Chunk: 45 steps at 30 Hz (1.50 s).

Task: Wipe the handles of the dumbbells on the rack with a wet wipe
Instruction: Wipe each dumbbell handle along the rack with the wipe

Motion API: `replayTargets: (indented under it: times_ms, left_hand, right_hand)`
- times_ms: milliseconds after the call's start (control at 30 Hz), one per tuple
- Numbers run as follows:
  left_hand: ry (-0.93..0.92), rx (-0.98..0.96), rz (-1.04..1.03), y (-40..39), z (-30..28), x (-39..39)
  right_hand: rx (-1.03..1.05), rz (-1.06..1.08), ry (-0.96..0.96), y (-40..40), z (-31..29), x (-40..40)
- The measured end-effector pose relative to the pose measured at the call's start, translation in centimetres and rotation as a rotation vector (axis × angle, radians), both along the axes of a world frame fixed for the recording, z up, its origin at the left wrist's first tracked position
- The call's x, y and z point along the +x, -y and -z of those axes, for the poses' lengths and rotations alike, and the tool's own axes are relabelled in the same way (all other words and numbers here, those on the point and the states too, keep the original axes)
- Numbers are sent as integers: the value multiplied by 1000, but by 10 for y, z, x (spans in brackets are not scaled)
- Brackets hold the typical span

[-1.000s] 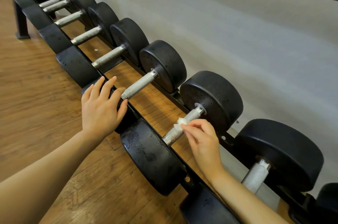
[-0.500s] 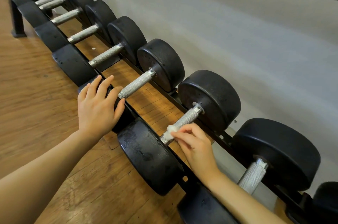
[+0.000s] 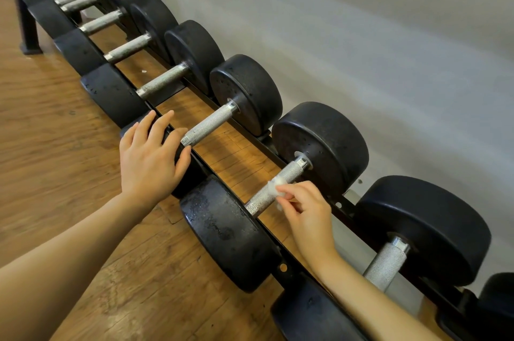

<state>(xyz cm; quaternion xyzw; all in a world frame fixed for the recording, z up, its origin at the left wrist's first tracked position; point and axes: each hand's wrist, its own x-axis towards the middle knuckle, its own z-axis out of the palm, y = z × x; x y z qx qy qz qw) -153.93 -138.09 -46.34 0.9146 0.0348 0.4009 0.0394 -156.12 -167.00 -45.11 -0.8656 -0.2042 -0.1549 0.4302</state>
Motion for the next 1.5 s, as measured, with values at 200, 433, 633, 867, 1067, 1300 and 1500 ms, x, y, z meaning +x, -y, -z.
replayTargets:
  times_ms: [200,433,633,867,1067,1300,1500]
  left_hand:
    - [-9,-6,4,-1,0,0]
    - [-3,9,-3,-1,1,1]
    - [0,2,-1,-1,1,1]
    - [-8,-2,0,-1,1,1]
    - [-13,-3,-2,-1,1,1]
    - [-9,-6,1,0,0,0]
    - [0,-1,0,-1,1,0]
  right_hand:
    - [13,19,3,-2,3,0]
    - [-75,-157,67,-6,5,-5]
    - [-92,-106,110,-5,7,-2]
    - [-70,-188,60,-6,8,-3]
    - [-94,-262,22,-7,9,-5]
    - [-71,-226,48,-6,9,-5]
    - [-9,-158,52,-6,10,-3]
